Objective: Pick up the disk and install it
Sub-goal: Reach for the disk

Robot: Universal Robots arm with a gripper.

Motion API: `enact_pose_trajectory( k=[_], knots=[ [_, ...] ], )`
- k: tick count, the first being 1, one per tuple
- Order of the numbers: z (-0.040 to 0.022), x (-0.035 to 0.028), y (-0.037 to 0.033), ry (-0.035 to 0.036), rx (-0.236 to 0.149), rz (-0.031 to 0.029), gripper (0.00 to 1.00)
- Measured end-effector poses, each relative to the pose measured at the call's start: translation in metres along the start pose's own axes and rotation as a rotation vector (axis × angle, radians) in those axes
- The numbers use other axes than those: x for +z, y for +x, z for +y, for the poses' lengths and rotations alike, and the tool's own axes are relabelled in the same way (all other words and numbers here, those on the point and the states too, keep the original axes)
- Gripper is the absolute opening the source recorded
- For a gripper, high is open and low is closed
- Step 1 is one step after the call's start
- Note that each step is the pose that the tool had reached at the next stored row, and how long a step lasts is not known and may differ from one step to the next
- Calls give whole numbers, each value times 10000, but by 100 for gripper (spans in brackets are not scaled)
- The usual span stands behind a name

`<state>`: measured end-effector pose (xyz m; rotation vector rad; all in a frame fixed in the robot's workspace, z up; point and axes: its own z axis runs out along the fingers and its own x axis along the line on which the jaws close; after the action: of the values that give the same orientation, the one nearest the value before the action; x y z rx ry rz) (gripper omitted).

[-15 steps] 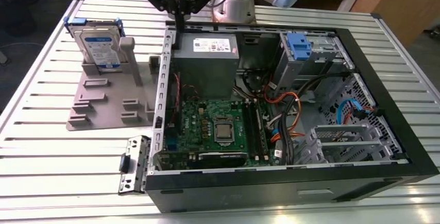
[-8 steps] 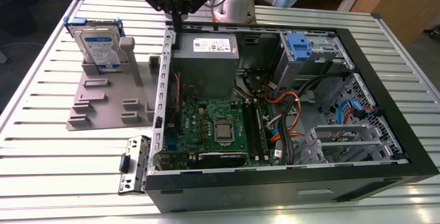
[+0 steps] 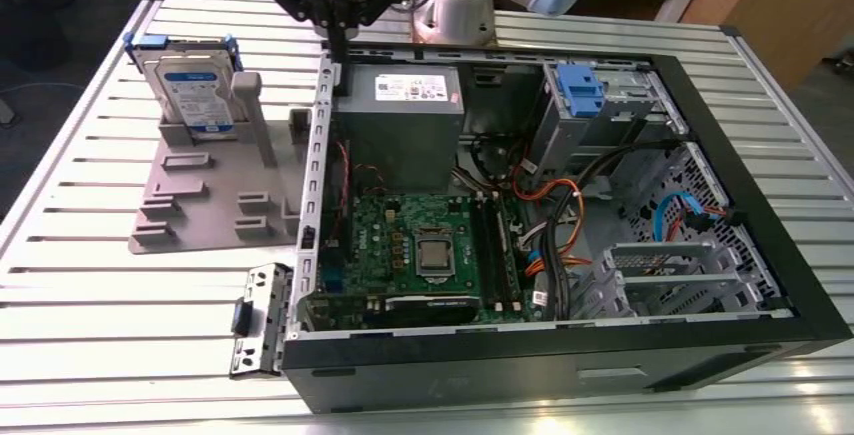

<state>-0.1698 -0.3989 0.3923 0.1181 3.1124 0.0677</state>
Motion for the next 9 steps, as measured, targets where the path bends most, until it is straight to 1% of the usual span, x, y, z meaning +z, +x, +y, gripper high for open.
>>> enact_pose_trajectory(
  k=[9],
  knots=[
    [-4,-1,51,1,0,0,10]
  ],
)
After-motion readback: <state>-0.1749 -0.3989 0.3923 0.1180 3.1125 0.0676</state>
